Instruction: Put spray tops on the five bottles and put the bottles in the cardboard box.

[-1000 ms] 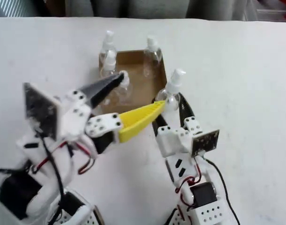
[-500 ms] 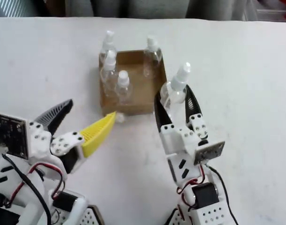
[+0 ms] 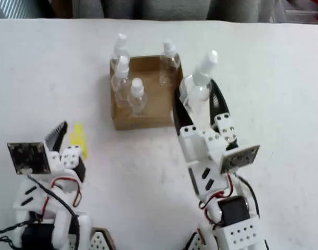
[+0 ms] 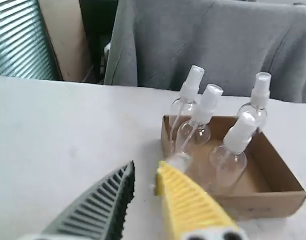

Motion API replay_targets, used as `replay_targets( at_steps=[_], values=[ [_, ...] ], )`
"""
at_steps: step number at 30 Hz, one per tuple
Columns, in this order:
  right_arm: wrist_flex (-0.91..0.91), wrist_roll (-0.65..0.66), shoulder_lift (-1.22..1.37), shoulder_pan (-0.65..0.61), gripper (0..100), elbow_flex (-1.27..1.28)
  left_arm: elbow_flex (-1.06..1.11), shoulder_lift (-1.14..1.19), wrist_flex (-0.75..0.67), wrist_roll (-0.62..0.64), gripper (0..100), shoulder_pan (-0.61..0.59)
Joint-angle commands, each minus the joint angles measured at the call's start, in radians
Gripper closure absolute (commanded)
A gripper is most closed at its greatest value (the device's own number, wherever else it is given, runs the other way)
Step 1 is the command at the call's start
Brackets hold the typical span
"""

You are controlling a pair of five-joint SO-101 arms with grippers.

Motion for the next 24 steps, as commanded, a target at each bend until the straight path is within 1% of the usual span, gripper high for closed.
replay_targets(
  at_steps=[1, 3, 6, 15, 20, 24],
  values=[
    [-0.096, 0.009, 0.094, 0.002, 98.2, -0.086, 0.063, -0.001, -0.043, 0.002, 92, -0.042],
    [-0.171, 0.009, 0.153, 0.001, 98.2, -0.086, 0.103, -0.001, -0.057, 0.002, 94, -0.05],
    [-0.271, 0.009, 0.266, 0.001, 98.2, -0.087, 0.181, -0.001, -0.121, 0.002, 98, -0.05],
    [-0.662, 0.009, 0.705, 0.001, 98.2, -0.087, 0.436, -0.001, -0.33, 0.002, 98, -0.05],
    [-0.871, 0.009, 0.935, 0.001, 98.2, -0.1, 0.445, -0.001, -0.339, 0.0, 98, -0.05],
    [-0.966, 0.009, 1.113, 0.008, 98.2, -0.16, 0.445, -0.001, -0.339, 0.0, 98, -0.05]
  ],
)
